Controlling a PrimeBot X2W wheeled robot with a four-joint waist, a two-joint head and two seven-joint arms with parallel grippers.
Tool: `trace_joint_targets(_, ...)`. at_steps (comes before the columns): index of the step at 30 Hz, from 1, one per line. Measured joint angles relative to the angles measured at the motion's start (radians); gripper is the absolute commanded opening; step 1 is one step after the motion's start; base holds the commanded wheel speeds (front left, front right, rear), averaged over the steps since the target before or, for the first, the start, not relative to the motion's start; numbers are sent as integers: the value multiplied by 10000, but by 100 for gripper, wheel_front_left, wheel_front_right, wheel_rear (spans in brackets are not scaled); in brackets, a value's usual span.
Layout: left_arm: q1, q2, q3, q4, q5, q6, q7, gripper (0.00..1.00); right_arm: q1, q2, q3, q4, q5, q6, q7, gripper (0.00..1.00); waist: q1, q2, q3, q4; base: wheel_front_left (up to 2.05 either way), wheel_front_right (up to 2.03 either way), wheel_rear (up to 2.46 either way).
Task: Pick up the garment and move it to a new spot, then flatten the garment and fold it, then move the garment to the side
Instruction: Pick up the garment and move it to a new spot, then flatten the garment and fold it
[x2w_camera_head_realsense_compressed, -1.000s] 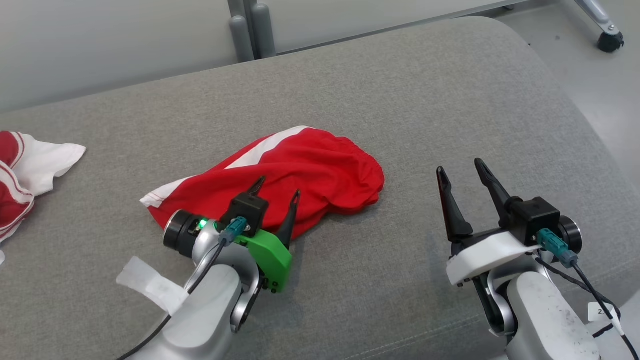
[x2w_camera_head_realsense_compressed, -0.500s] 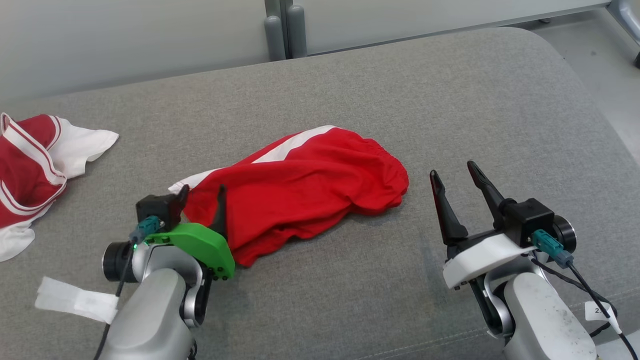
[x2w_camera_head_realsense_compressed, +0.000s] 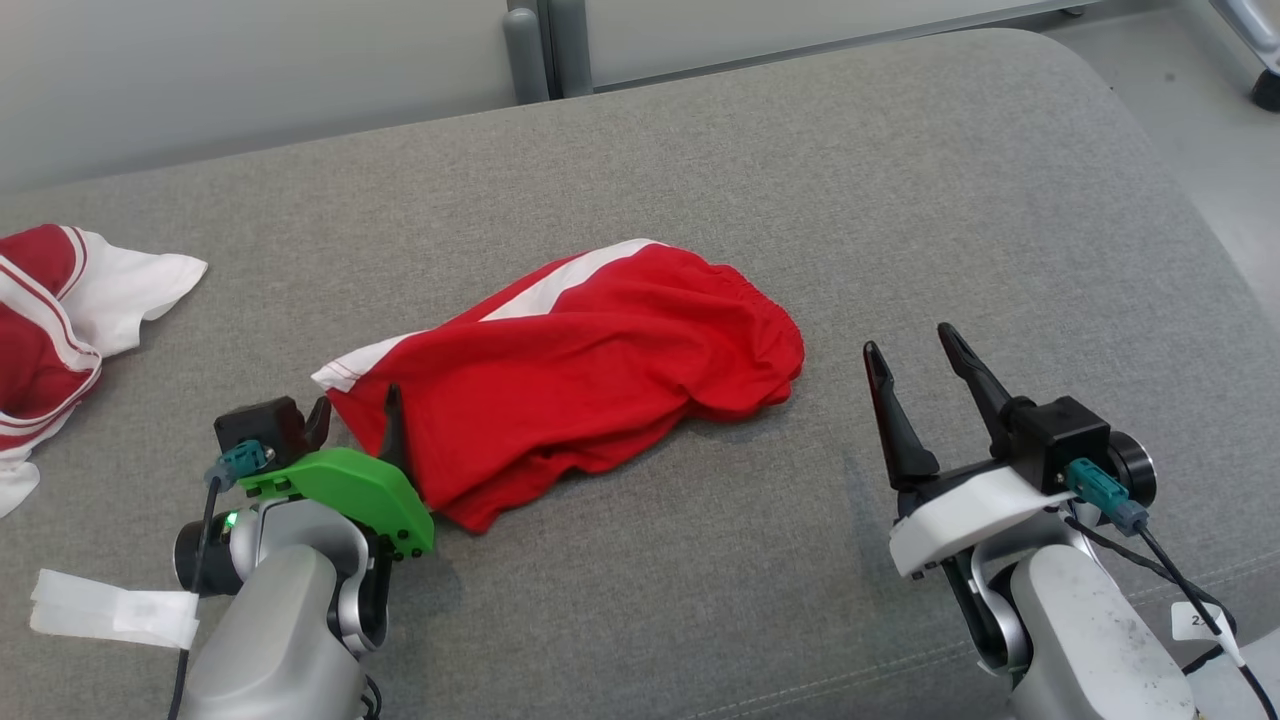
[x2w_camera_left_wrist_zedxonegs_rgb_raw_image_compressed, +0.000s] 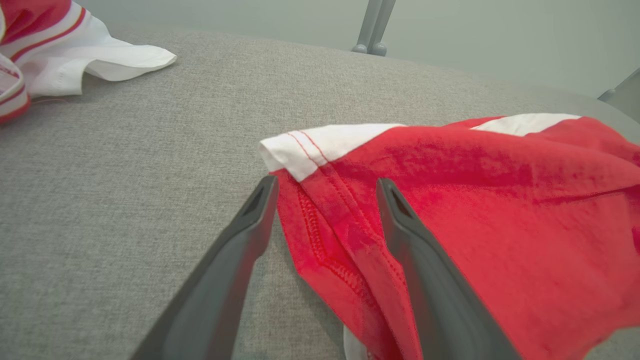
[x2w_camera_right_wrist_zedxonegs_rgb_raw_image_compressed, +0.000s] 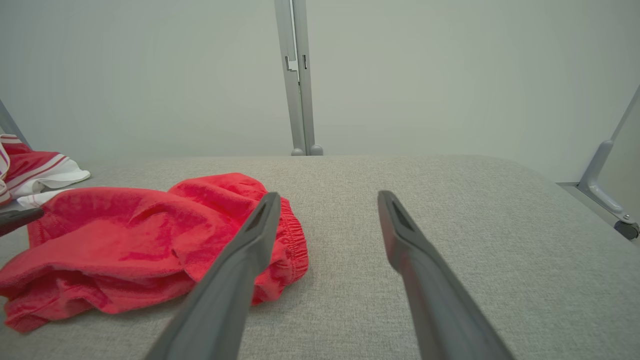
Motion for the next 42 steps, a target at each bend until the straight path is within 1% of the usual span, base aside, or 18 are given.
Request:
trace_joint_targets(12,-31,-52,244,107,-33,0,15,100,-103,6,4,29,-19,4,0,100,0,0,133,-98,0,0,0)
trace_joint_targets(15,-117,-63,401,198,-234,2,104,100,-167,8,6,44,-50,23,0,100,0,0,170,-135,0,0,0)
trace_joint_targets(16,-189,-67,573,219,-407,2,121,100,-214,12,79,50,-102,105,0,100,0,0,192,-180,0,0,0)
trace_joint_targets(24,-569,-113,807,251,-696,50,190,100,-220,27,17,67,-121,102,0,100,0,0,262,-338,0,0,0)
trace_joint_targets(28,-592,-148,1032,247,-1074,50,190,100,-220,25,17,81,-138,102,0,100,0,0,267,-376,0,0,0)
trace_joint_targets(29,-595,-167,1110,238,-1266,48,192,90,-220,25,17,86,-140,104,0,100,0,0,268,-379,0,0,0)
trace_joint_targets(31,-596,-198,1243,236,-1471,33,249,64,-220,25,23,102,-169,104,0,100,0,0,267,-380,0,0,0)
trace_joint_targets(33,-596,-215,1312,247,-1670,25,276,41,-220,25,42,121,-180,107,0,100,0,0,261,-380,0,0,0)
trace_joint_targets(35,-596,-221,1308,280,-1779,-46,278,7,-220,27,65,127,-182,157,0,100,0,0,254,-378,0,0,0)
trace_joint_targets(36,-596,-226,1300,295,-1779,-48,278,0,-220,27,71,130,-184,163,0,100,0,0,249,-377,0,0,0)
trace_joint_targets(41,-596,-265,1243,295,-1848,-169,305,0,-220,27,61,163,-228,165,0,100,0,0,212,-358,0,0,0)
trace_joint_targets(42,-597,-265,1170,293,-1847,-255,286,0,-219,27,25,173,-228,161,0,100,0,0,198,-342,0,0,0)
